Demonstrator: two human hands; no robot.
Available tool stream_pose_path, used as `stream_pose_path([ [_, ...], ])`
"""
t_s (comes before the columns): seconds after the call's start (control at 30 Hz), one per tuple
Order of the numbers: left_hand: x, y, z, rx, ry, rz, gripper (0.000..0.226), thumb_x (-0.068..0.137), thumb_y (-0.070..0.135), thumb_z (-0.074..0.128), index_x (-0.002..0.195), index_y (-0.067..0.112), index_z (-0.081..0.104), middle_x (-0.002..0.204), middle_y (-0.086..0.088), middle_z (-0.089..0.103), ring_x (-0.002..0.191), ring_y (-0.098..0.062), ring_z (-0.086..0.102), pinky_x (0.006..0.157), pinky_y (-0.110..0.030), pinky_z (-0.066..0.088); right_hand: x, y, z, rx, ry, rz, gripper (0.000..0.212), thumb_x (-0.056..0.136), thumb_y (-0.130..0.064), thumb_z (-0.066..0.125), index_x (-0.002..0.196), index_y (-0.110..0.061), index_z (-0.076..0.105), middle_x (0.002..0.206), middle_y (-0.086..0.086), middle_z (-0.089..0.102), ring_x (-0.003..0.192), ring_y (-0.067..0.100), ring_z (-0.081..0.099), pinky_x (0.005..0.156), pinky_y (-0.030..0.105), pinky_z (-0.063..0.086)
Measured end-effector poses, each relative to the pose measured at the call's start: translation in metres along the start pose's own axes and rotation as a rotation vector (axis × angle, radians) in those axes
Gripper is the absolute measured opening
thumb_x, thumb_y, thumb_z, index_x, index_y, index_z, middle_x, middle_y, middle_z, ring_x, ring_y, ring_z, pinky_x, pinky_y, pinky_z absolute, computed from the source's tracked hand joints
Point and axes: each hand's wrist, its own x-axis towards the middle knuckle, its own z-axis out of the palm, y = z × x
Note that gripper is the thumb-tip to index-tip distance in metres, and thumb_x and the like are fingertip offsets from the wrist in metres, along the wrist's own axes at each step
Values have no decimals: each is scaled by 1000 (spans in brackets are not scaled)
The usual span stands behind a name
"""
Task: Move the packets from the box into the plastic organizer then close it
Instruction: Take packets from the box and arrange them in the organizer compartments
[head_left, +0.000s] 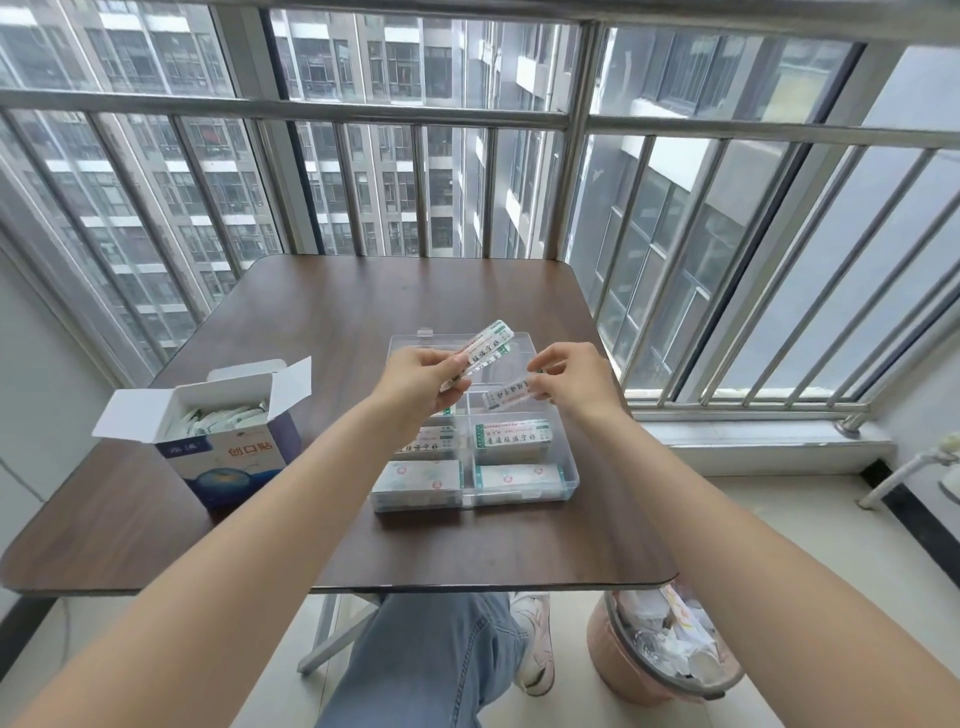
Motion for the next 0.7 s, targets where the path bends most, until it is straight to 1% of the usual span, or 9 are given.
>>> stream_pose_path([
  [0.07, 1, 0, -1, 3, 8, -7, 8, 92, 6, 58, 94, 2, 64, 85, -5, 62, 66, -9, 58, 62, -16, 55, 1, 0, 5, -139, 7, -28, 16, 77, -8, 70, 76, -22, 65, 83, 5, 69, 80, 22, 67, 77, 33, 54],
  [0.13, 2, 0, -2, -4, 24, -19, 8, 92, 3, 56, 95, 0, 63, 87, -8, 62, 67, -12, 61, 60, -16, 55, 1, -2, 9, -258, -25, -43, 17, 79, -10, 67, 72, -25, 64, 83, 0, 67, 87, 21, 65, 76, 32, 53],
  [0.2, 2, 0, -4, -8, 33, -29, 7, 92, 0, 55, 93, 1, 62, 88, -10, 63, 68, -14, 63, 59, -17, 56, 2, -5, 12, -362, -61, -43, 14, 82, -11, 64, 77, -23, 67, 87, -2, 66, 92, 20, 62, 71, 28, 46],
  [0.3, 3, 0, -6, -7, 36, -24, 9, 92, -1, 55, 88, 4, 61, 87, -11, 63, 68, -15, 64, 60, -18, 57, 2, -8, 15, -461, -89, -56, 10, 84, -12, 64, 83, -22, 69, 98, 1, 69, 97, 21, 62, 71, 26, 40],
  [0.4, 5, 1, -9, -9, 41, -21, 10, 91, -1, 56, 85, 6, 60, 88, -11, 63, 68, -15, 64, 63, -19, 57, 3, -9, 18, -517, -101, -57, 10, 83, -14, 66, 85, -21, 71, 99, 1, 70, 99, 21, 61, 70, 26, 38],
  [0.53, 8, -1, -11, 14, 36, -22, 5, 91, 0, 57, 91, 3, 61, 90, -11, 64, 68, -15, 65, 66, -21, 58, 3, -11, 20, -531, -114, -42, 12, 86, -20, 64, 92, -19, 73, 98, 4, 70, 98, 23, 62, 71, 27, 39],
  [0.63, 8, -1, -10, 63, 32, -18, 12, 90, 0, 58, 101, -1, 61, 90, -12, 64, 65, -15, 66, 58, -19, 56, 3, -11, 20, -524, -146, -15, 19, 89, -26, 60, 91, -11, 72, 93, 8, 69, 94, 27, 63, 71, 29, 42],
  [0.7, 6, -1, -9, 103, 27, -6, 15, 89, 0, 59, 104, -1, 62, 90, -11, 64, 65, -15, 65, 56, -19, 56, 4, -11, 20, -517, -179, -4, 23, 90, -26, 58, 88, -7, 71, 85, 10, 67, 88, 29, 63, 69, 30, 43],
])
